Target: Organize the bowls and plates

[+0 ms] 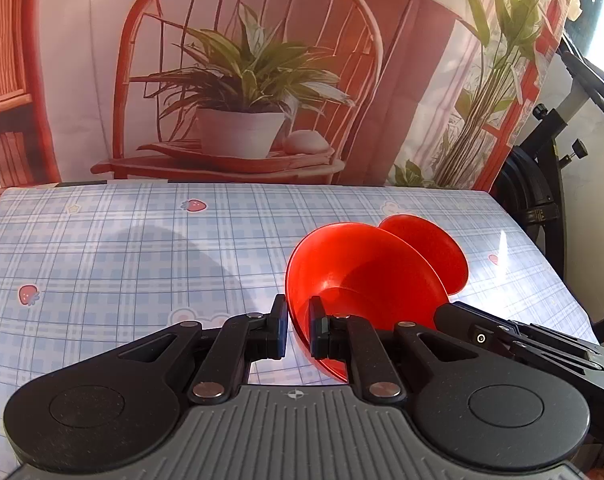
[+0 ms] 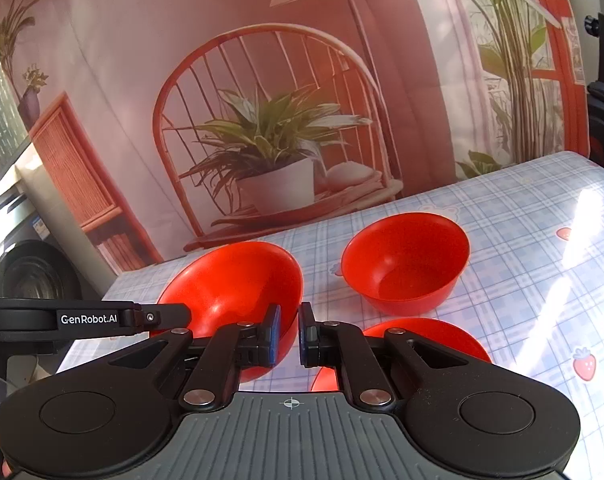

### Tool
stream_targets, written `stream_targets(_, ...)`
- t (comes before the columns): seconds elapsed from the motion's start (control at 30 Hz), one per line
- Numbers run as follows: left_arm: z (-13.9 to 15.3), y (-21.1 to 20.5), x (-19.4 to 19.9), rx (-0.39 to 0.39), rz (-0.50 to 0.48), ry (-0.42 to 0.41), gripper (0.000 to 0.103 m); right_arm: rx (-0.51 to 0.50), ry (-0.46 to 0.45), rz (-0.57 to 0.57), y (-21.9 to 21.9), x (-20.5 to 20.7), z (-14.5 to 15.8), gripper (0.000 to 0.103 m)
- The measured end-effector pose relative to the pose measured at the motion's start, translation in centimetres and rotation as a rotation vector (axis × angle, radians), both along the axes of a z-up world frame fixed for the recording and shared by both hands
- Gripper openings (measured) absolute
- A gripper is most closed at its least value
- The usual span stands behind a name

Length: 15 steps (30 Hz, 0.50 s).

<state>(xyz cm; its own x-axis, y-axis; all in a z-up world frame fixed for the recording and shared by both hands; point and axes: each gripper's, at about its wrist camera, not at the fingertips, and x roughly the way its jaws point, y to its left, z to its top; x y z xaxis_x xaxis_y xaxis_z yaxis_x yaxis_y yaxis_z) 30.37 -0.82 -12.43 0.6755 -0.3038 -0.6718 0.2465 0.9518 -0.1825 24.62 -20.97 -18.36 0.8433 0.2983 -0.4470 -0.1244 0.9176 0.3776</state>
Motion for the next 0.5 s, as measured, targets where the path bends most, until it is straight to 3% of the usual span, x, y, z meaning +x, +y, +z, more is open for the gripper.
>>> stream_targets(0.23, 1.0, -4.2, -2.1, 0.0, -0.068, -0.02, 0.012, 0.031, -0.029, -0.057, -4.6, -2.5, 0.5, 0.009)
stream_targets(0.5, -1.1, -8.1, -3.5, 0.003, -0.104, 0.016, 0.013, 0.074, -0.022, -0.102, -9.0, -4.8, -1.0, 0.009)
